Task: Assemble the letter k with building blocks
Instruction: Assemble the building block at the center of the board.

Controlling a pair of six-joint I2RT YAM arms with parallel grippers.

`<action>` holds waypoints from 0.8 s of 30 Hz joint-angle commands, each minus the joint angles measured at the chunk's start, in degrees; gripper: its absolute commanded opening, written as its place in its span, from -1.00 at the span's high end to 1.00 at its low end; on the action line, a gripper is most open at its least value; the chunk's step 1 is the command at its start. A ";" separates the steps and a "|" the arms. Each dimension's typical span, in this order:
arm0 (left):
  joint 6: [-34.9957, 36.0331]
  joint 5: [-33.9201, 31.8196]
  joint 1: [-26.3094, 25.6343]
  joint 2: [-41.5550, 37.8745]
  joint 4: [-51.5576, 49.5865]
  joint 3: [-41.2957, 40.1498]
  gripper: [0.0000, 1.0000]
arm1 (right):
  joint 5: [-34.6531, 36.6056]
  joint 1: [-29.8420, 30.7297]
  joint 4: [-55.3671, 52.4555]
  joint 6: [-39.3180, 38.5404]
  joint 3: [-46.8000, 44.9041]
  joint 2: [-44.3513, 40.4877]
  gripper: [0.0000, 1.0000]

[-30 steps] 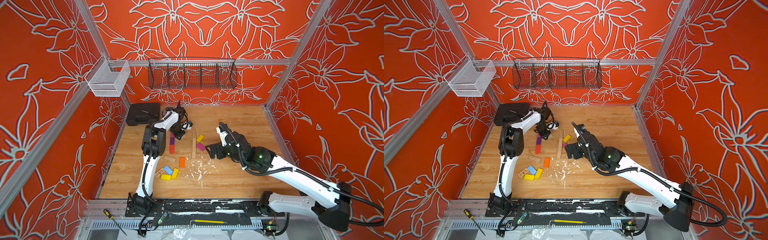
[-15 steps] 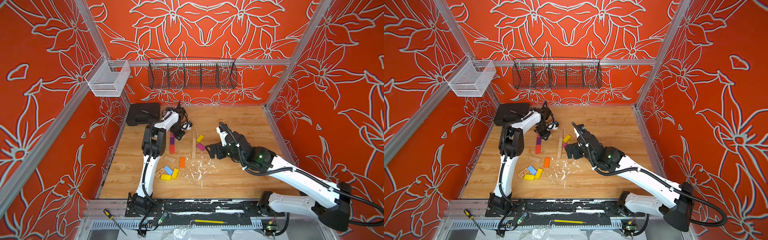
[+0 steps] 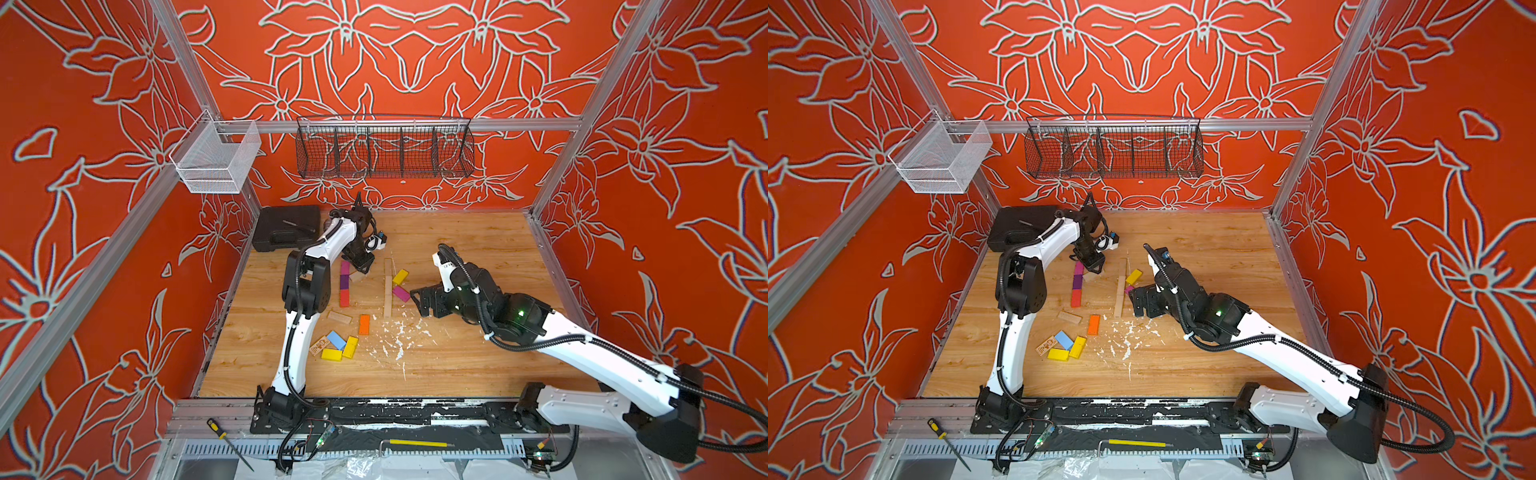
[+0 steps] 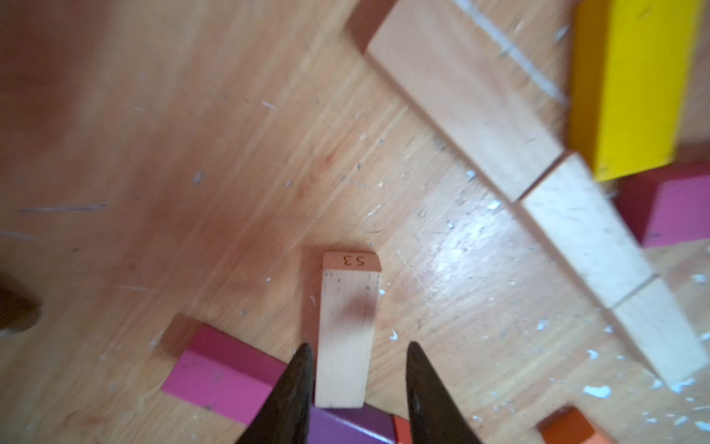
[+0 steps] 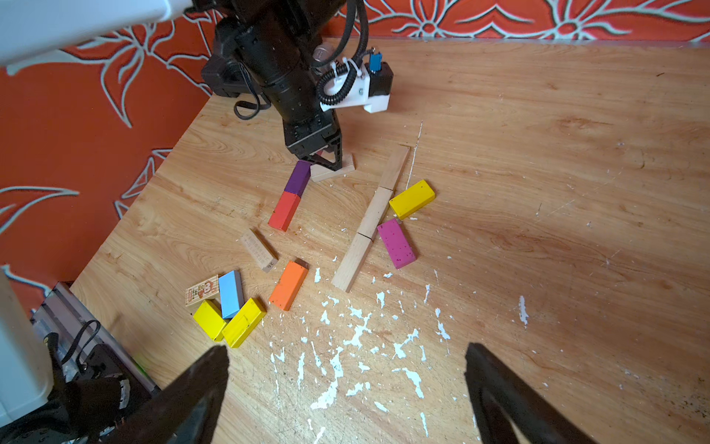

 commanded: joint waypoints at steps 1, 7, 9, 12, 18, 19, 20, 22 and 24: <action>-9.04 4.78 1.39 -10.60 4.76 -3.97 0.21 | -0.80 -0.31 1.81 0.87 -0.14 -0.81 -0.96; -25.63 0.71 2.76 -26.14 15.31 -18.45 0.21 | -1.19 -0.35 3.40 0.31 -1.08 -1.06 -0.95; -33.17 -2.30 2.77 -30.81 16.45 -22.89 0.18 | -1.39 -0.33 4.03 0.17 -1.39 -1.06 -0.96; -44.78 -6.54 2.85 -37.44 17.62 -30.54 0.14 | -1.74 -0.32 4.69 0.08 -1.97 -1.14 -0.95; -64.61 -13.73 2.92 -45.11 12.08 -41.04 0.11 | -2.55 -0.30 5.16 1.54 -4.24 -2.03 -0.96; -66.60 -12.87 2.86 -46.17 12.22 -42.92 0.11 | -2.69 -0.33 5.21 1.76 -4.68 -2.21 -0.95; -69.40 -11.90 2.79 -47.45 12.75 -45.30 0.10 | -2.90 -0.32 5.32 1.92 -5.19 -2.39 -0.95; -76.70 -10.98 2.51 -49.49 12.46 -49.47 0.10 | -3.13 -0.33 5.16 2.01 -5.92 -2.38 -0.95; -82.87 -8.46 2.01 -51.29 12.51 -53.93 0.11 | -2.77 -0.35 4.30 2.39 -6.08 -1.93 -0.96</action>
